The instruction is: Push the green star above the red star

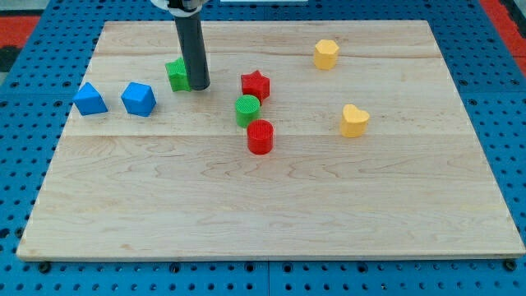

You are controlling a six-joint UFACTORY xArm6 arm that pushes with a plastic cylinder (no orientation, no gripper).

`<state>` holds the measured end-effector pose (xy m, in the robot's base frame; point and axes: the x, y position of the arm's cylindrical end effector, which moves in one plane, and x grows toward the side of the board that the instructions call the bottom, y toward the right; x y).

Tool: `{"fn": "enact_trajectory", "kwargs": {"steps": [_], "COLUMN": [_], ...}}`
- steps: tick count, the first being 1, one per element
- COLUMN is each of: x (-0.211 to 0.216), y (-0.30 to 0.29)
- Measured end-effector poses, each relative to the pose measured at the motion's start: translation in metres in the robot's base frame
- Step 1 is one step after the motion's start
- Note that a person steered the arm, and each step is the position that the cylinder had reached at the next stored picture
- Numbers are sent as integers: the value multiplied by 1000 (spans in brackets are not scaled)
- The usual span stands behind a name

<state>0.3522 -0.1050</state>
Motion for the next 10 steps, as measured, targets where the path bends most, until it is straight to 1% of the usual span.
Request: {"fn": "enact_trajectory", "kwargs": {"steps": [1,2,3,4,5,7,8,9,10], "x": [10,-20,-45,-78,-94,-67,-67,-98,-111], "y": [-22,-53,-50,-102,-91,40,76,71,167]}}
